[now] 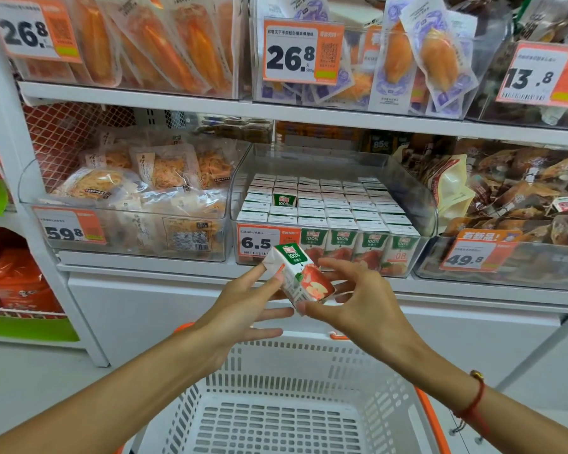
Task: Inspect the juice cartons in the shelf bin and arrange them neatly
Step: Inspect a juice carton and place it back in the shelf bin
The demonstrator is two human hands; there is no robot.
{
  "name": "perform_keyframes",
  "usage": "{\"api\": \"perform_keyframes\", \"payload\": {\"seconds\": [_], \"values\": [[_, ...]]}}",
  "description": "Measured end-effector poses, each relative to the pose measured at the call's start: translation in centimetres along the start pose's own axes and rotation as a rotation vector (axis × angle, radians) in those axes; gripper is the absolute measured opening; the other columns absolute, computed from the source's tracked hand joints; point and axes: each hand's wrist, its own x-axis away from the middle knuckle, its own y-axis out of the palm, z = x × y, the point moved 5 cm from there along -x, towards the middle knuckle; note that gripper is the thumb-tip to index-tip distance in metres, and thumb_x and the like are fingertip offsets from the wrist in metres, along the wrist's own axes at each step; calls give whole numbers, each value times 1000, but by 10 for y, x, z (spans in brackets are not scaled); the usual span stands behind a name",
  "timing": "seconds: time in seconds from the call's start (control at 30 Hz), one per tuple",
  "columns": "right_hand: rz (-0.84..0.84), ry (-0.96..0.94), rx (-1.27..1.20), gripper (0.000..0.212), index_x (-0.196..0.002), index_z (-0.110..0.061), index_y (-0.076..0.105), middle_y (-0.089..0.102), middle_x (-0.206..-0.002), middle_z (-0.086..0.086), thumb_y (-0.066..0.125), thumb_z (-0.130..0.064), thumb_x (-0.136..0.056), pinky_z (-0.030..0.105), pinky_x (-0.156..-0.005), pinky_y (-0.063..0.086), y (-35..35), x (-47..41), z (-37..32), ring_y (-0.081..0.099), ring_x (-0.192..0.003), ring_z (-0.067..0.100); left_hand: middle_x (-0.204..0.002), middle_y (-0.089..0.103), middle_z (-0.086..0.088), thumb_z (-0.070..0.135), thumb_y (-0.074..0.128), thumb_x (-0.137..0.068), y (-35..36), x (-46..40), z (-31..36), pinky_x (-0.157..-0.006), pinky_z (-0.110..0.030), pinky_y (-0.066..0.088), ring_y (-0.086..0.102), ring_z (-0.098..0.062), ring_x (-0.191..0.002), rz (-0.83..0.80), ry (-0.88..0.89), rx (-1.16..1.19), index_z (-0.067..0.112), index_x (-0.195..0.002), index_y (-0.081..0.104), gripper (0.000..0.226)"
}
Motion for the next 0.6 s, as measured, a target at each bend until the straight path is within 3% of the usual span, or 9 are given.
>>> {"api": "perform_keyframes", "payload": {"seconds": [0.1, 0.2, 0.27, 0.4, 0.53, 0.6], "values": [[83, -162, 166, 78, -136, -28, 53, 63, -117, -11, 84, -44, -67, 30, -85, 54, 1, 4, -10, 60, -100, 6, -110, 72, 3, 48, 56, -93, 1, -2, 6, -79, -32, 60, 72, -12, -95, 28, 20, -10, 34, -119, 61, 30], [25, -227, 210, 80, -137, -27, 50, 57, -115, -9, 84, -47, -68, 25, -86, 52, 7, 5, -12, 57, -99, 6, -100, 76, 7, 41, 65, -89, 0, -3, 8, -80, -25, 57, 72, -6, -92, 17, 60, -96, 30, -118, 64, 31], [-103, -172, 104, 75, -134, -29, 52, 57, -115, -10, 83, -46, -68, 18, -84, 51, 8, 1, -8, 58, -95, 3, -98, 76, 7, 35, 65, -91, -6, -2, 7, -81, -22, 56, 72, -7, -91, 8, 56, -133, 29, -119, 65, 29], [-282, -55, -256, 38, -124, -30, 60, 65, -114, -9, 68, -33, -87, 17, -84, 52, 0, -9, 2, 65, -96, 0, -101, 76, 8, 30, 65, -91, -13, -3, 14, -86, -23, 54, 70, -7, -96, -31, 116, -222, 32, -116, 64, 25], [-289, -139, -361, 41, -125, -39, 55, 65, -121, -15, 65, -34, -85, 20, -88, 53, -6, -12, 5, 64, -107, 2, -109, 69, 11, 22, 73, -84, -5, -1, 26, -77, -14, 54, 69, -5, -96, -45, 328, -359, 37, -117, 60, 39], [-224, -251, -336, 44, -124, -38, 55, 67, -119, -14, 66, -33, -82, 19, -88, 53, -11, -11, 2, 64, -108, 4, -111, 69, 14, 19, 77, -80, -4, 3, 28, -83, -14, 52, 67, -1, -98, -42, 441, -412, 38, -117, 59, 45]]}}
